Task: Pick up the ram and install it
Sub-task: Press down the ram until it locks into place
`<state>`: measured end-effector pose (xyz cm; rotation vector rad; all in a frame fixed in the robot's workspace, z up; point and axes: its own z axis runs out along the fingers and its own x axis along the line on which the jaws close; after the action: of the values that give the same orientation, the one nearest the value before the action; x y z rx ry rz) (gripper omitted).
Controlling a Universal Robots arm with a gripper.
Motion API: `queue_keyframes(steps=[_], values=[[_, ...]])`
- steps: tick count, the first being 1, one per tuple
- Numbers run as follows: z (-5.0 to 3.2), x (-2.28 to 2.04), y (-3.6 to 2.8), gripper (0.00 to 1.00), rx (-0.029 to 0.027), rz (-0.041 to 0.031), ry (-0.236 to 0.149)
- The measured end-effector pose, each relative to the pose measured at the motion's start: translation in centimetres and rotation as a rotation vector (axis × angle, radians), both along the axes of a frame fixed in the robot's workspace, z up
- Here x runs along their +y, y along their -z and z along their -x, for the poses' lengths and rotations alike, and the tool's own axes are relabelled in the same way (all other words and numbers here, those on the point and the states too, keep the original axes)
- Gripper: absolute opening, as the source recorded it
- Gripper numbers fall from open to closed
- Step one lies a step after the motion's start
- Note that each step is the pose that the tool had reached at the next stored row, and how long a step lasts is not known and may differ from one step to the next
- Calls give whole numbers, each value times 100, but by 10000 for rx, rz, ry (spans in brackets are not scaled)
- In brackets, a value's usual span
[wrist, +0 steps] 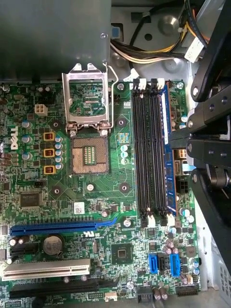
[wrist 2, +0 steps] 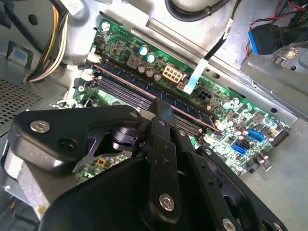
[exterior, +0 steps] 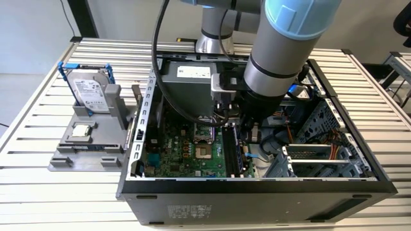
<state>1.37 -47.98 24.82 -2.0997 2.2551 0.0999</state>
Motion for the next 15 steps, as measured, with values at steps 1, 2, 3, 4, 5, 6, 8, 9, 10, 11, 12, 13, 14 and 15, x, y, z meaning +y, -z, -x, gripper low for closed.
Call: queue_keyframes(steps=[1, 2, 3, 4, 5, 6, 8, 9, 10, 11, 12, 13, 14, 15], values=[[0, -1, 10, 0, 1, 3, 0], [1, -4, 21, 0, 2, 6, 1], [1, -7, 38, 0, 1, 5, 2], [1, -8, 56, 0, -1, 4, 1], [0, -8, 74, 0, -5, 5, 1], [0, -8, 89, 0, -10, 4, 0], [0, -9, 94, 0, -10, 14, 0], [0, -9, 94, 0, -10, 16, 0], [0, -9, 94, 0, -10, 19, 0], [0, -9, 97, 0, -10, 19, 1], [1, -9, 109, 0, -11, 16, 1], [1, -9, 122, 0, -10, 18, 1], [0, -9, 137, 0, -10, 18, 0], [1, -13, 152, 0, -10, 17, 2]])
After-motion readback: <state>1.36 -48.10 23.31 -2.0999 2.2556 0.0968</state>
